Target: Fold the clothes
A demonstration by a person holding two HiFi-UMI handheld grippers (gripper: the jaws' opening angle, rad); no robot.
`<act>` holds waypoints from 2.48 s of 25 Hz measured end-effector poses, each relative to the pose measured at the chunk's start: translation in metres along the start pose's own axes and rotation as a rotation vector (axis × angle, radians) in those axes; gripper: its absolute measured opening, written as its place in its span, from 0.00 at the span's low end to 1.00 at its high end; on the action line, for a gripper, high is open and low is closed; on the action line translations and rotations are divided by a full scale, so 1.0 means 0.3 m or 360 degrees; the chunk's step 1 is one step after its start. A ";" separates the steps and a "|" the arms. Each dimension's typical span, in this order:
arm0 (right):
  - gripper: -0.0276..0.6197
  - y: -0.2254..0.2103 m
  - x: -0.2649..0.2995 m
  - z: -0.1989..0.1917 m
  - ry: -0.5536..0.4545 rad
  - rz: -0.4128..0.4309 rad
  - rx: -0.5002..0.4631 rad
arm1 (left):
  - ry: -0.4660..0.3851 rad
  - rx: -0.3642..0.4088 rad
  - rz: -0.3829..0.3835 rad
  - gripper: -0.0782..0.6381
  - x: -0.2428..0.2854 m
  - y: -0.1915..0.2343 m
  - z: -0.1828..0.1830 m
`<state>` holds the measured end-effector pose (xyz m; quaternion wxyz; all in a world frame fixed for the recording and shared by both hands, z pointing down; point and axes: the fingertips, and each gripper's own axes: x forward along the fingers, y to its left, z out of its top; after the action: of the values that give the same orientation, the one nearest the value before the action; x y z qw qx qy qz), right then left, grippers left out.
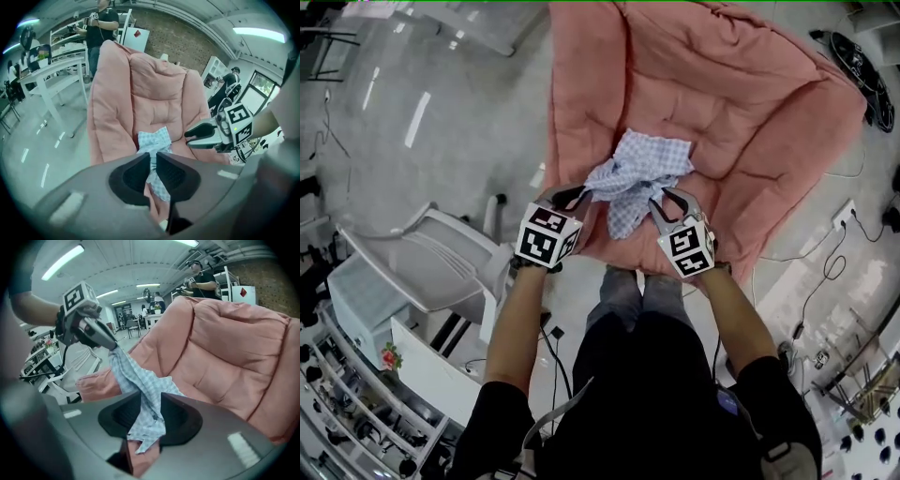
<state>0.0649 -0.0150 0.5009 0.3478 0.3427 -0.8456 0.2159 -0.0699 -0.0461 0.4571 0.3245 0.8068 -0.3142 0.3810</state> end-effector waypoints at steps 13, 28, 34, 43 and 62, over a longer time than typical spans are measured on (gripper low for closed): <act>0.26 0.029 0.344 -0.162 0.0387 -0.0056 -0.0524 | -0.0114 -0.0240 0.0066 0.18 -0.088 0.144 -0.128; 0.38 0.087 0.469 -0.146 0.0265 -0.0130 -0.1248 | -0.0163 -0.0365 0.0056 0.18 -0.062 0.241 -0.216; 0.22 0.102 0.471 -0.045 0.0177 -0.0113 -0.1187 | -0.0120 -0.0376 0.0077 0.18 -0.042 0.269 -0.271; 0.20 0.030 0.435 -0.069 0.0274 -0.0002 -0.0295 | -0.0049 -0.0265 0.0150 0.18 -0.011 0.286 -0.301; 0.15 0.078 0.528 -0.127 0.0339 0.0336 0.0745 | -0.0001 -0.0119 0.0225 0.19 0.031 0.285 -0.371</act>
<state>-0.0181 -0.0443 0.6400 0.3217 0.2990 -0.7624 0.4753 -0.1754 -0.0142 0.5445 0.3267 0.7700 -0.3843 0.3908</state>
